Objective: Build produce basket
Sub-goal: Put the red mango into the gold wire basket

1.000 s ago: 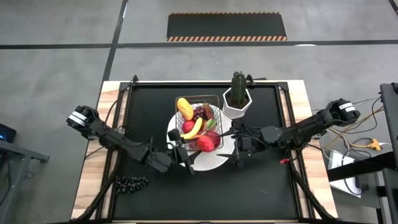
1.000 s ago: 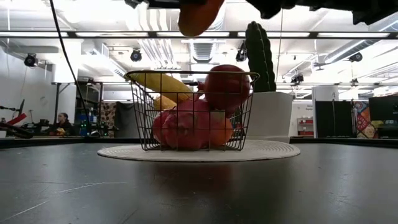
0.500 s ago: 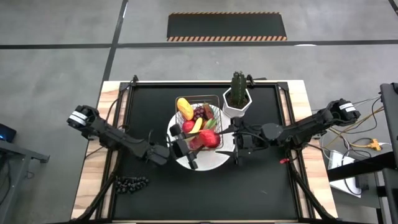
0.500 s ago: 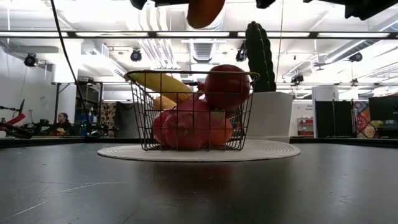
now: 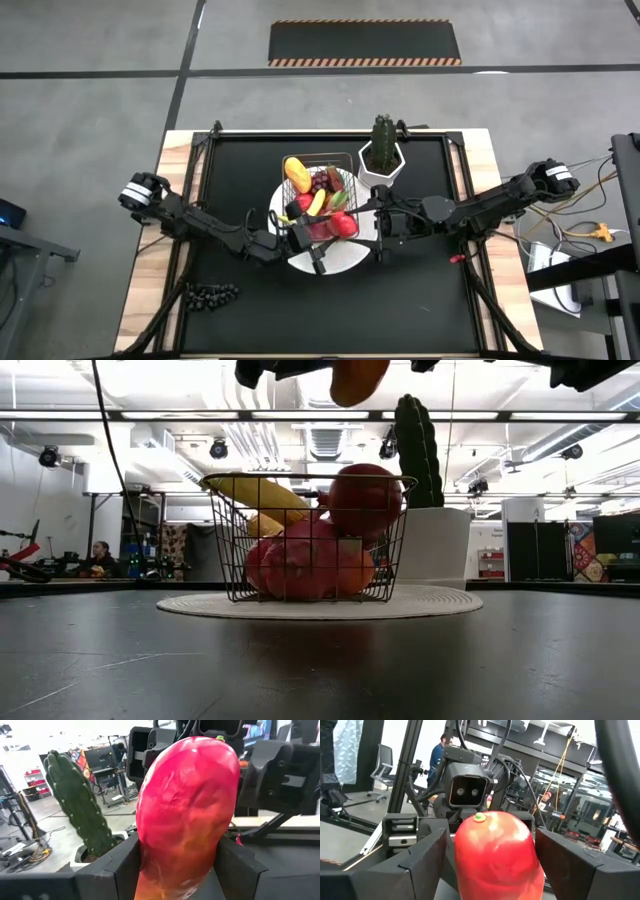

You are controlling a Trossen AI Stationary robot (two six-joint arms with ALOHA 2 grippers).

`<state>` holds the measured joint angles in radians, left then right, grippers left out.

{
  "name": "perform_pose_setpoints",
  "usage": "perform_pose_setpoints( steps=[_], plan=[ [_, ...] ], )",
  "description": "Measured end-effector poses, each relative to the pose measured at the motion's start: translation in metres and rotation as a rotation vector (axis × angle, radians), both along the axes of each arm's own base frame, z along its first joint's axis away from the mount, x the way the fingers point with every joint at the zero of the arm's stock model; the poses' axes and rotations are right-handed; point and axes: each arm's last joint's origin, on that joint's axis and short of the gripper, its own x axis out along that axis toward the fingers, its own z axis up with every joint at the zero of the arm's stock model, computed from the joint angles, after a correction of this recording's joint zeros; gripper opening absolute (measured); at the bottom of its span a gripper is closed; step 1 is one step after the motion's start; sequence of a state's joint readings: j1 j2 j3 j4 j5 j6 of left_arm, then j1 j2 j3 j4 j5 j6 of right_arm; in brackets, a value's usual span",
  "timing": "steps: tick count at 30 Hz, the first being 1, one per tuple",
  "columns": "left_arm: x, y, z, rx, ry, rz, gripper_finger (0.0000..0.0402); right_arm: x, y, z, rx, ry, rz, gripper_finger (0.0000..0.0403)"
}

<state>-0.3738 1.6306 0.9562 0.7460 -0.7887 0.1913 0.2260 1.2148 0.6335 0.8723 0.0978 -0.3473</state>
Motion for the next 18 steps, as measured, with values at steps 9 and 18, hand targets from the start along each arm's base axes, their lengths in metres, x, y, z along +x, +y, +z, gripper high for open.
perform_pose_setpoints(
  steps=[9, 18],
  plan=[
    [0.004, 0.001, -0.003, -0.007, -0.026, -0.036, 0.0196, 0.006, 0.0, -0.008, -0.004, 0.022, -0.012, 0.0283],
    [0.004, 0.002, -0.003, -0.007, -0.027, -0.036, 0.0196, 0.011, -0.001, -0.013, -0.005, 0.009, -0.019, 0.0259]
  ],
)
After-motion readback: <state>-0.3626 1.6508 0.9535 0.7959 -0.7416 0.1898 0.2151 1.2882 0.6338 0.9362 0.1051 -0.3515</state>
